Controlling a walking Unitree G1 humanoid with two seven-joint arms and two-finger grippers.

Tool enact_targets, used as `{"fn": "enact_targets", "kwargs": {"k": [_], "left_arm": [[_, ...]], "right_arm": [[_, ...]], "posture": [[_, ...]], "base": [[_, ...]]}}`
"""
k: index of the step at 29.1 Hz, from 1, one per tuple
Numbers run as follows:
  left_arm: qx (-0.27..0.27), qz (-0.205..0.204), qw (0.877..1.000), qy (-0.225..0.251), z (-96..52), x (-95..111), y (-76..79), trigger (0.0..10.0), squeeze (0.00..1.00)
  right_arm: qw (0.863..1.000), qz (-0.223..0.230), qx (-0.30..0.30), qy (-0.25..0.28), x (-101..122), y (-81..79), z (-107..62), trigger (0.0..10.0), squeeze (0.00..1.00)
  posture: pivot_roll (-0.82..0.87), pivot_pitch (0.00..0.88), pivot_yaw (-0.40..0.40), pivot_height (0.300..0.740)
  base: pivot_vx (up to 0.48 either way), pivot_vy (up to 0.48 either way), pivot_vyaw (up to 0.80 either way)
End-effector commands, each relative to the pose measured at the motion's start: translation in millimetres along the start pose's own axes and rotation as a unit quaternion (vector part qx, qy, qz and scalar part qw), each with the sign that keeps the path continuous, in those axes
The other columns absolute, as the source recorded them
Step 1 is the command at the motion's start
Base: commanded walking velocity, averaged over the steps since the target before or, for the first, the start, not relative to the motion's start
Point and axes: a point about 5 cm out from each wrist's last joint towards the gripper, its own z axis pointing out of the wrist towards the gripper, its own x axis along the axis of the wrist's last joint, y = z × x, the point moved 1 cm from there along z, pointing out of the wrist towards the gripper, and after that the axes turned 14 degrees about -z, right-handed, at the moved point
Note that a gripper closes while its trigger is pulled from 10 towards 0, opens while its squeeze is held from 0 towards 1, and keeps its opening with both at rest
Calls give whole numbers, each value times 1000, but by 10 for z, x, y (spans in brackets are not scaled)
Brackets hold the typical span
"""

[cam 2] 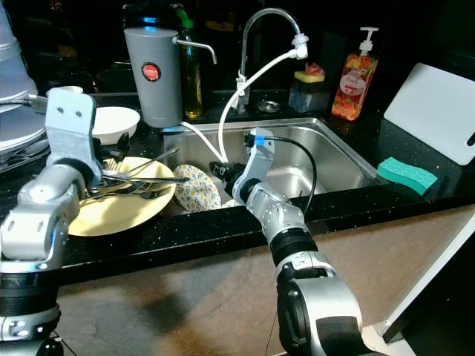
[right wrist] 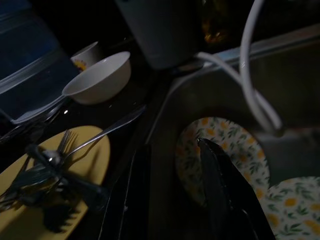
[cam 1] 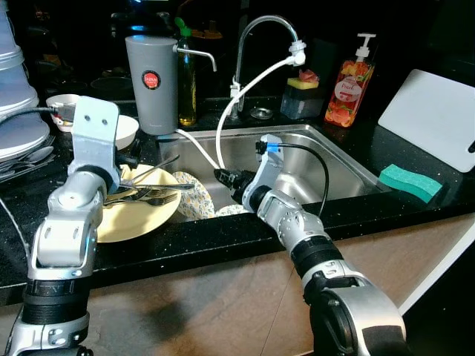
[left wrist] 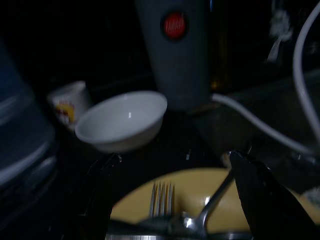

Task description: Kitchen organization

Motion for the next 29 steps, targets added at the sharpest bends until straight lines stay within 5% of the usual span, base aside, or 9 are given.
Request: {"fn": "enact_targets", "kwargs": {"k": [1, 6, 12, 17, 25, 29], "left_arm": [[-10, 10, 1000, -17, 9, -140, 30, 10000, 0], [-26, -1, 1000, -16, 3, -187, 123, 10000, 0], [-26, 0, 1000, -7, 20, -197, 116, 10000, 0], [-27, 6, 1000, -11, 26, -237, 105, 10000, 0], [-26, 9, 999, -17, 12, -296, 112, 10000, 0], [-27, 15, 999, -17, 20, -314, 124, 10000, 0]], "right_arm": [[999, -17, -24, 24, 22, 56, -38, 10000, 0], [996, -53, -24, 67, 147, 20, -68, 10000, 0], [995, -79, -20, 60, 106, -1, -89, 10000, 0], [993, -93, -38, 56, 98, 58, -114, 10000, 0], [976, -200, -90, 9, 112, 244, -205, 10000, 0], [969, -219, -110, -16, 87, 341, -237, 10000, 0]], "posture": [[29, 0, -64, 740], [25, 0, -62, 740], [24, 0, -62, 740], [28, 0, -61, 740], [9, 3, -67, 740], [5, 8, -70, 740]], "base": [[0, 0, 0], [0, 0, 0], [0, 0, 0], [0, 0, 0], [0, 0, 0], [0, 0, 0]]}}
